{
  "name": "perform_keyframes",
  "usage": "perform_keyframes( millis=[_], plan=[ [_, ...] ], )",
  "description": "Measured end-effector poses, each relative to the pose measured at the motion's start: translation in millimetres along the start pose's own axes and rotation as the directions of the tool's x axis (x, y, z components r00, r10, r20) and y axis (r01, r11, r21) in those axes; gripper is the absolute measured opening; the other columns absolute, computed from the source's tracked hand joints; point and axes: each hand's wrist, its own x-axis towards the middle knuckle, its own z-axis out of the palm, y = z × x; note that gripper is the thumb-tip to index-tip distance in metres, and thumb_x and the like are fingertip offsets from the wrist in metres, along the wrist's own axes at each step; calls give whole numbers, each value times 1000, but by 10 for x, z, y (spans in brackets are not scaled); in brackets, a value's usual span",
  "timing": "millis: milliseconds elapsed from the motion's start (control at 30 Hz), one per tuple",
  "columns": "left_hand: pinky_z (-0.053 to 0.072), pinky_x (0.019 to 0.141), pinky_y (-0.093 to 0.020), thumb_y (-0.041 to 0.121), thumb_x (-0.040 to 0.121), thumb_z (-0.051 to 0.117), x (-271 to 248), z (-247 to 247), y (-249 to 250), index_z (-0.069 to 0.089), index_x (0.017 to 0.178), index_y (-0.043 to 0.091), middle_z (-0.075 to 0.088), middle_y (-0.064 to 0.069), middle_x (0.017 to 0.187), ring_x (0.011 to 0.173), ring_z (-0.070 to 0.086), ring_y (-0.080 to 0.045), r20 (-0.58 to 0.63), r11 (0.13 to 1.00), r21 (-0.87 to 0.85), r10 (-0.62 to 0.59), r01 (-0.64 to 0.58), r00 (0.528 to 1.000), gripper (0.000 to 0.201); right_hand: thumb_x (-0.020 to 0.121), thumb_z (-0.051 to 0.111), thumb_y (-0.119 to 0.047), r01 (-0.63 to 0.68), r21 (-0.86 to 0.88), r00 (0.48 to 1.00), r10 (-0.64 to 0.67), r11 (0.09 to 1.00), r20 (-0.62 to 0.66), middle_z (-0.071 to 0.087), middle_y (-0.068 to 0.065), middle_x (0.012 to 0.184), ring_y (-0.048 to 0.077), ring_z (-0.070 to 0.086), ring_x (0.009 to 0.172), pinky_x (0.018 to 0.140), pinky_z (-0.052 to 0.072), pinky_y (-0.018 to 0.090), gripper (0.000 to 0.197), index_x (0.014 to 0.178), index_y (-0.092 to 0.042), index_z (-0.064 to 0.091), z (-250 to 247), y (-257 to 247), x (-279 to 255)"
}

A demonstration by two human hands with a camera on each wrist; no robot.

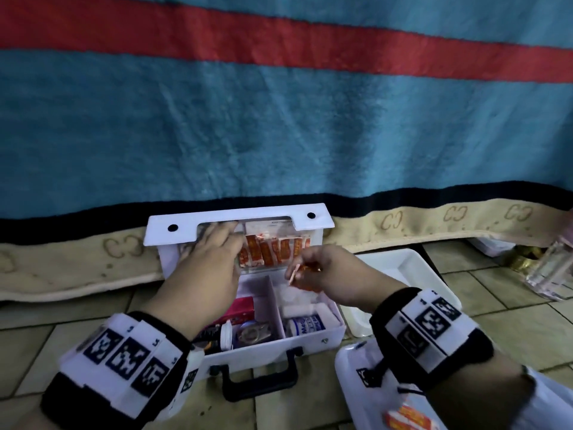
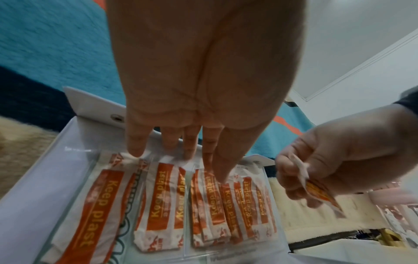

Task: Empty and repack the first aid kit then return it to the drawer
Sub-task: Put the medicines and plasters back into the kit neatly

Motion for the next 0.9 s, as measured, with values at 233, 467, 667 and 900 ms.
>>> perform_keyframes(
  millis=[233,467,667,900],
  plan=[
    [5,118,-38,7,93,47,15,-8,-45,41,130,28,-17,9,158,146,-18,-15,41,999,11,33,-34,999,43,79,62,12,309,364,925,-188,879,-331,61,-5,52,2,50,42,44,40,15,23,70,-9,59,-166,-248,320],
    [8,118,-32,7,89,53,62,48,-113,47,124,28,-12,10,159,140,-24,-8,29,998,-20,63,-62,998,41,77,68,9,302,45,869,-255,952,-424,62,-13,52,-3,58,51,57,48,10,30,66,-17,59,-162,-236,543],
    [0,115,-27,15,93,53,38,13,-84,47,128,28,-13,11,159,144,-20,-10,28,997,-39,61,-60,998,38,73,68,1,190,-475,838,-394,859,-377,70,-7,77,8,63,74,70,47,14,21,77,-19,76,-158,-258,559],
    [-5,110,-22,21,94,53,30,1,-76,41,136,31,-17,13,157,143,-21,-8,36,998,-54,35,-33,999,45,84,58,-8,97,-656,947,-271,748,-170,67,-2,101,20,63,95,80,53,35,28,97,-28,72,-153,-309,586]
  ],
)
